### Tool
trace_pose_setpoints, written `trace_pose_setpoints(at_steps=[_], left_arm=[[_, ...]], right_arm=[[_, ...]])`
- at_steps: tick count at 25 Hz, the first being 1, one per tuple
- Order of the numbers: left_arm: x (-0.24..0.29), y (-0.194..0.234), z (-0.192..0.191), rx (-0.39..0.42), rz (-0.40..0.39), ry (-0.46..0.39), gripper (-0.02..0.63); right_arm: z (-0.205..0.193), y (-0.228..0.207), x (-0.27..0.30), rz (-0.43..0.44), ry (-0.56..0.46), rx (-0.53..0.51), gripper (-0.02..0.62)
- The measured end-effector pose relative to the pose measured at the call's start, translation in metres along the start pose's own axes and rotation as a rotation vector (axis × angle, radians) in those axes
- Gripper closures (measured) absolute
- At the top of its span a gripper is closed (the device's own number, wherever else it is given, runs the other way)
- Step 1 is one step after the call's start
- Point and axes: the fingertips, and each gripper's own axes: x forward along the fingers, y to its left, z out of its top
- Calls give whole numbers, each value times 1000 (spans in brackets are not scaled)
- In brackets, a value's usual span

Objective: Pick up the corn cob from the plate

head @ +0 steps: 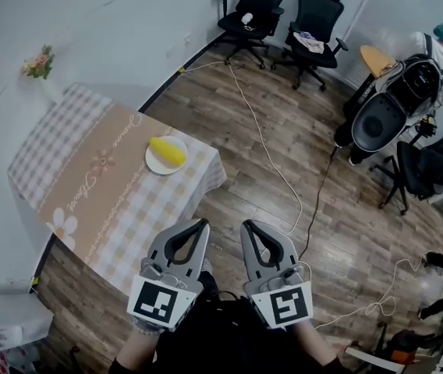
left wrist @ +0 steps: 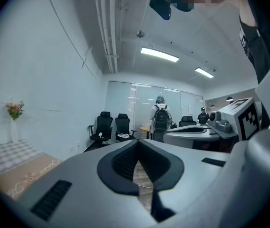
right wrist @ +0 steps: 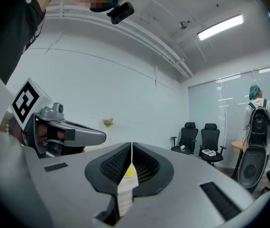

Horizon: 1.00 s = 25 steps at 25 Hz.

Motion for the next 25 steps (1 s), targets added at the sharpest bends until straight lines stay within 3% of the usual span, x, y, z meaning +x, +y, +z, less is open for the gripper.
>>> trace_pose_setpoints(at_steps=[10,25], left_arm=[[39,78,4,35,56,-37,592],[48,135,5,52,133,-64,592]], right_arm=[[13,-52,68,-85,-22,-9,552],[16,-44,128,2,-56,-19,552]])
